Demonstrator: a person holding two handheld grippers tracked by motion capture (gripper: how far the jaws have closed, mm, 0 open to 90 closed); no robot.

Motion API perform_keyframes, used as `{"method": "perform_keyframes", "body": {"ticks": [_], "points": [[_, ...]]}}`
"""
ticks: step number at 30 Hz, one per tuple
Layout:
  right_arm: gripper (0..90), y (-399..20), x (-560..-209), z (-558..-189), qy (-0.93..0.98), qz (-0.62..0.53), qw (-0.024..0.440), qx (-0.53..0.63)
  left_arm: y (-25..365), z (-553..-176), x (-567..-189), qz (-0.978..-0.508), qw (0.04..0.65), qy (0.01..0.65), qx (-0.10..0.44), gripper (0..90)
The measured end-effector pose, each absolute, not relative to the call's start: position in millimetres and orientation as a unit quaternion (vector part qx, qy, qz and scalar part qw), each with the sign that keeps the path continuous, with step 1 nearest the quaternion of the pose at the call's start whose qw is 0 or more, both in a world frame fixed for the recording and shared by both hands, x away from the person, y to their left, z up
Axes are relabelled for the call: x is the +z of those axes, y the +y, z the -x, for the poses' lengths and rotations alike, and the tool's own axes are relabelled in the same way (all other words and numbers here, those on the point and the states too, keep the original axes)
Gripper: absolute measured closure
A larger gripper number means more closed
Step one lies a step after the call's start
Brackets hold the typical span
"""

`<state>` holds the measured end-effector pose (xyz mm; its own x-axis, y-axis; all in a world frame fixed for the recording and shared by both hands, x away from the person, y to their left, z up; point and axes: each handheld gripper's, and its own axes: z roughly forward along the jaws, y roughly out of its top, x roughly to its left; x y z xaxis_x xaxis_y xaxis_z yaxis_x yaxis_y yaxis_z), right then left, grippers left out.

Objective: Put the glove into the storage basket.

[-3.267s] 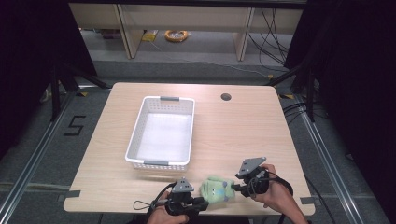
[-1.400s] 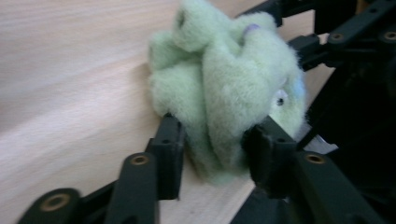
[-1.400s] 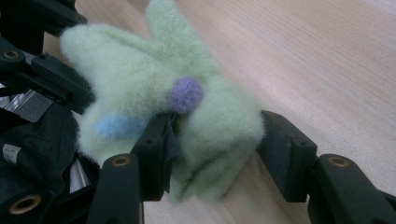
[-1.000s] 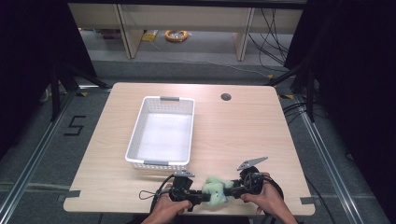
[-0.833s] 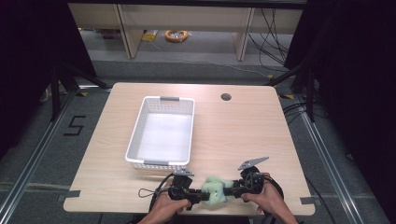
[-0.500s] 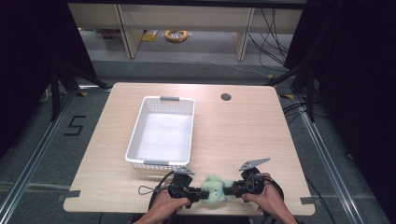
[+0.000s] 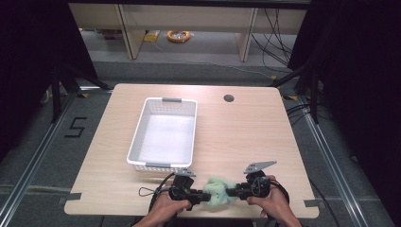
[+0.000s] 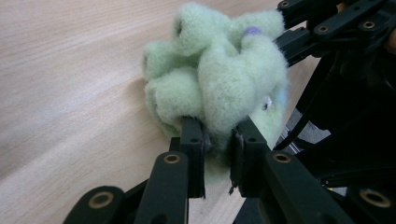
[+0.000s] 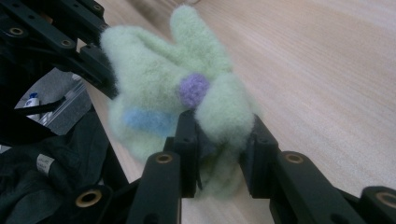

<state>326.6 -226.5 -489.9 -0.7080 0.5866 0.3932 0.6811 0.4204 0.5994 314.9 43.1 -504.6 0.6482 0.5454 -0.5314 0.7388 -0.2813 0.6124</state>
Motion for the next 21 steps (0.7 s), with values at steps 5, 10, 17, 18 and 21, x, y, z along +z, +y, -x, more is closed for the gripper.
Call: {"method": "perform_keyframes", "body": {"ticks": [5, 10, 17, 18, 21], "points": [[73.8, -229.6, -482.7, -327.0, -0.837, 0.372, 0.056, -0.398, 44.2, -311.6, -497.7, -0.795, 0.446, 0.399, -0.098, 77.2], [75.2, -226.7, -479.2, -325.7, -0.843, 0.363, 0.044, -0.395, 47.9, -310.3, -495.7, -0.793, 0.450, 0.396, -0.108, 77.4], [75.8, -222.3, -465.3, -323.8, -0.843, 0.348, 0.037, -0.409, 55.1, -309.6, -483.6, -0.789, 0.463, 0.390, -0.106, 77.6], [75.8, -222.6, -461.7, -324.0, -0.844, 0.347, 0.029, -0.409, 55.4, -309.5, -482.0, -0.787, 0.466, 0.390, -0.106, 77.6], [75.8, -220.5, -458.5, -322.2, -0.838, 0.354, 0.036, -0.413, 56.4, -310.2, -478.2, -0.784, 0.469, 0.392, -0.106, 77.6]]}}
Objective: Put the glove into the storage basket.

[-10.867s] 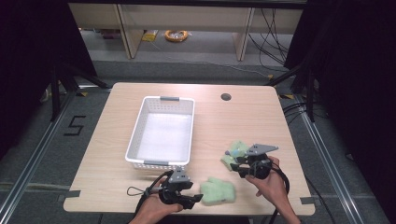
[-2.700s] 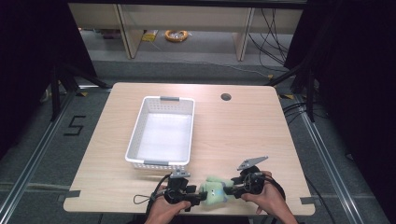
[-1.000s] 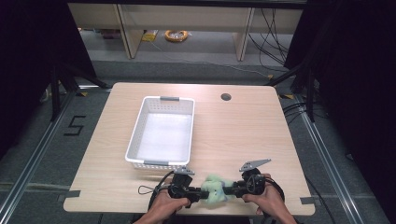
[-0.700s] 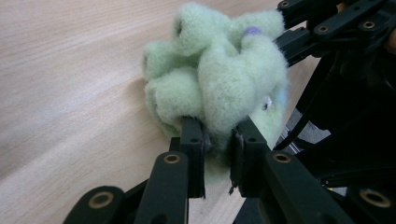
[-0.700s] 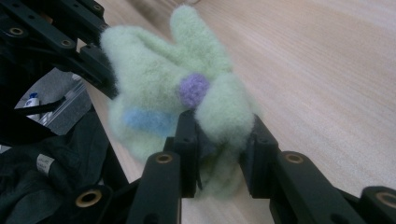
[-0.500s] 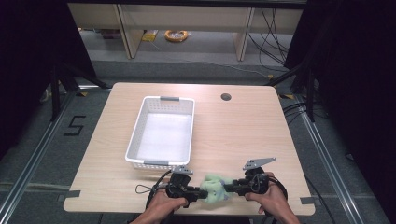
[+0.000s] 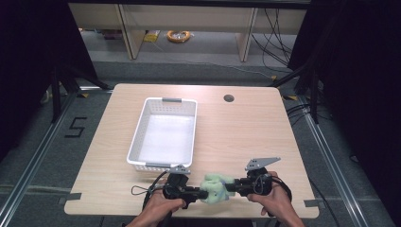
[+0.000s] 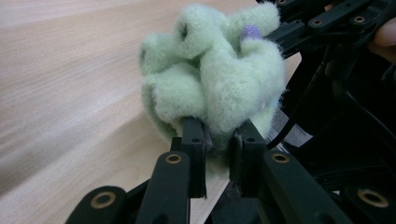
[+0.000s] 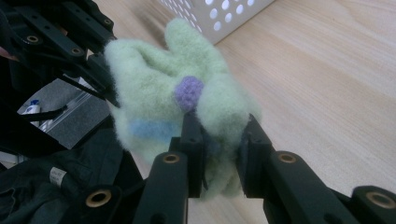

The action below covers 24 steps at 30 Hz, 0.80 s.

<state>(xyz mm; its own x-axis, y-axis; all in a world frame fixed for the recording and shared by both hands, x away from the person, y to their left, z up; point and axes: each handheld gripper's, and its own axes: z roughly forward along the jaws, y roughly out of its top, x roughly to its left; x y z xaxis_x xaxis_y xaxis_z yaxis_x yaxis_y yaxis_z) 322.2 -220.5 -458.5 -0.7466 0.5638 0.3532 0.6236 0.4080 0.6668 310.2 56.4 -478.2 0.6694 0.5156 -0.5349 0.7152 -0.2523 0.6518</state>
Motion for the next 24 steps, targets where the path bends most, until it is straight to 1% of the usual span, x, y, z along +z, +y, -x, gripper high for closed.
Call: {"method": "perform_keyframes", "body": {"ticks": [1, 7, 10, 13, 14, 16, 20, 21, 24], "points": [[75.8, -221.6, -457.5, -323.8, -0.844, 0.343, 0.026, -0.411, 57.2, -311.0, -476.8, -0.784, 0.470, 0.391, -0.107, 77.6], [75.8, -214.4, -444.6, -326.9, -0.841, 0.344, 0.032, -0.415, 64.7, -315.5, -461.4, -0.785, 0.473, 0.387, -0.103, 77.5], [75.8, -208.9, -435.2, -332.7, -0.843, 0.331, 0.022, -0.423, 72.9, -319.0, -447.4, -0.788, 0.473, 0.385, -0.090, 77.5], [75.7, -201.2, -423.9, -336.9, -0.840, 0.333, 0.025, -0.428, 80.6, -322.7, -435.1, -0.789, 0.473, 0.384, -0.077, 77.4], [75.7, -199.0, -422.2, -341.8, -0.842, 0.313, 0.023, -0.438, 83.9, -324.8, -431.5, -0.793, 0.470, 0.381, -0.073, 77.4], [75.8, -192.5, -415.0, -343.6, -0.839, 0.324, 0.024, -0.437, 89.7, -328.1, -425.1, -0.790, 0.471, 0.387, -0.065, 77.4], [75.8, -181.3, -403.7, -354.7, -0.843, 0.308, 0.012, -0.441, 102.9, -334.6, -413.5, -0.789, 0.471, 0.390, -0.062, 77.3], [75.7, -177.3, -401.1, -357.9, -0.844, 0.299, 0.020, -0.445, 106.4, -335.9, -410.4, -0.790, 0.469, 0.392, -0.056, 77.3], [75.7, -166.9, -392.8, -364.5, -0.847, 0.291, 0.012, -0.446, 116.0, -340.7, -402.9, -0.786, 0.470, 0.400, -0.048, 77.3]]}}
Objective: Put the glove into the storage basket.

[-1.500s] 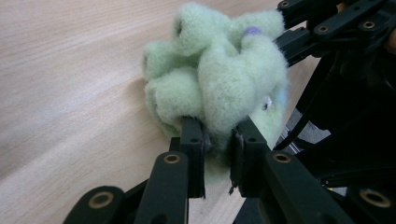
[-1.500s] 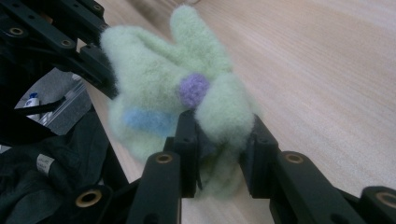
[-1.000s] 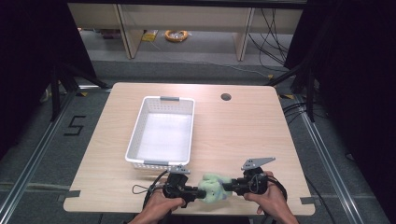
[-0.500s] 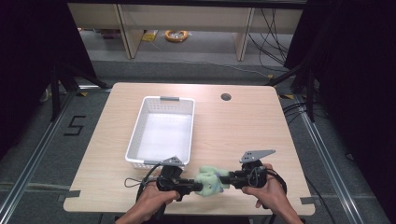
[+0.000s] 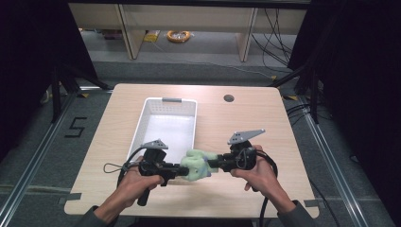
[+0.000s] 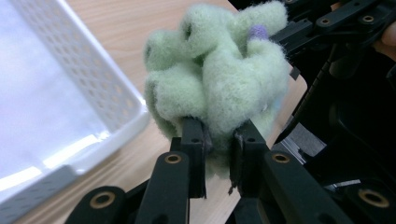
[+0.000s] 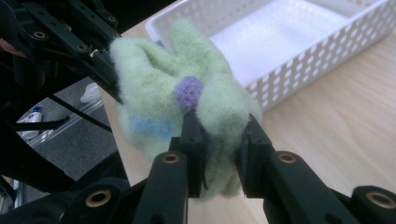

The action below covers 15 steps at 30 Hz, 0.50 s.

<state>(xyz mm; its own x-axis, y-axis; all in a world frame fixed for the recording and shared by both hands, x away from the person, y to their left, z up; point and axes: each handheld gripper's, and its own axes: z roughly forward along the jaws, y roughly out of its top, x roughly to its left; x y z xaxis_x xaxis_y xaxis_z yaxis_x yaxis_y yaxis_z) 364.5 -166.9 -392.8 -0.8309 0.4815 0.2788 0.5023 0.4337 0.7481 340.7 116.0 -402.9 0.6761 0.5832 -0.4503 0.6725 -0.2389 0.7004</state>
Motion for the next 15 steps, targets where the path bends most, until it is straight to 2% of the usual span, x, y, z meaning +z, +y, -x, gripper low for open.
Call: {"method": "perform_keyframes", "body": {"ticks": [7, 10, 15], "points": [[75.7, -137.0, -376.2, -384.1, -0.854, 0.289, 0.005, -0.432, 139.6, -352.5, -390.8, -0.786, 0.456, 0.416, -0.033, 77.3], [75.8, -122.8, -371.5, -392.8, -0.859, 0.288, 0.025, -0.423, 150.2, -357.0, -387.1, -0.785, 0.452, 0.423, -0.026, 77.3], [75.7, -104.6, -366.4, -406.2, -0.863, 0.285, 0.023, -0.417, 167.0, -365.3, -384.5, -0.778, 0.450, 0.438, -0.012, 77.3]]}}
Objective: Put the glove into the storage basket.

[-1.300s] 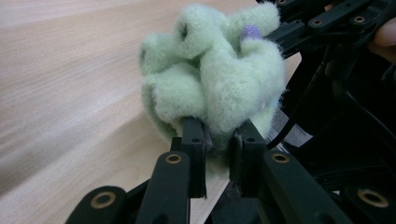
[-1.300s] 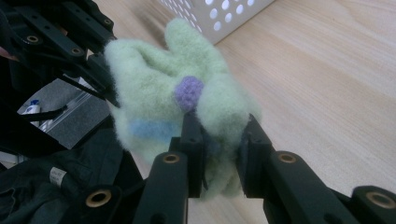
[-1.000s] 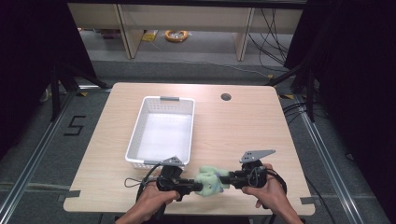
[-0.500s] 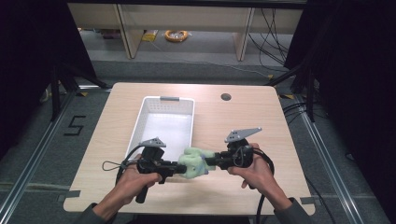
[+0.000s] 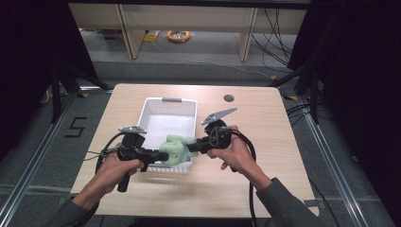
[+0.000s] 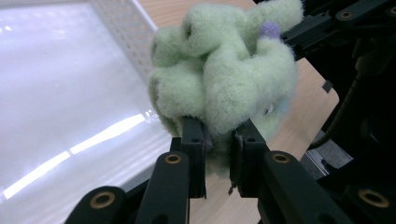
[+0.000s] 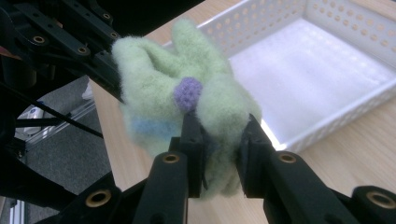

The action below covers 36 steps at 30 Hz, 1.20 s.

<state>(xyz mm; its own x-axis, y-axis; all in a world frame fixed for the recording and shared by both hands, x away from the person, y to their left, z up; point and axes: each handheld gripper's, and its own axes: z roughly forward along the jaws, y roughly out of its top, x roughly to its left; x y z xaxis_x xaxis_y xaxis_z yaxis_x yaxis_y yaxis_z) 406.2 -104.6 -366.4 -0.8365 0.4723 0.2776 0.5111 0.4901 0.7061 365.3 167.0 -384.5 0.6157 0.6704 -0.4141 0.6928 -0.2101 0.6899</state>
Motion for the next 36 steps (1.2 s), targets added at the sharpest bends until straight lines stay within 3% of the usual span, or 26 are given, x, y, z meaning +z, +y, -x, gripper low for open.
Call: {"method": "perform_keyframes", "body": {"ticks": [12, 36], "points": [[75.7, -69.1, -378.4, -434.5, -0.865, 0.307, 0.040, -0.394, 193.4, -394.8, -397.2, -0.774, 0.416, 0.477, -0.017, 77.1], [75.6, -39.2, -432.6, -460.6, -0.864, 0.364, 0.062, -0.341, 202.5, -426.8, -432.3, -0.787, 0.349, 0.508, -0.045, 75.9]]}}
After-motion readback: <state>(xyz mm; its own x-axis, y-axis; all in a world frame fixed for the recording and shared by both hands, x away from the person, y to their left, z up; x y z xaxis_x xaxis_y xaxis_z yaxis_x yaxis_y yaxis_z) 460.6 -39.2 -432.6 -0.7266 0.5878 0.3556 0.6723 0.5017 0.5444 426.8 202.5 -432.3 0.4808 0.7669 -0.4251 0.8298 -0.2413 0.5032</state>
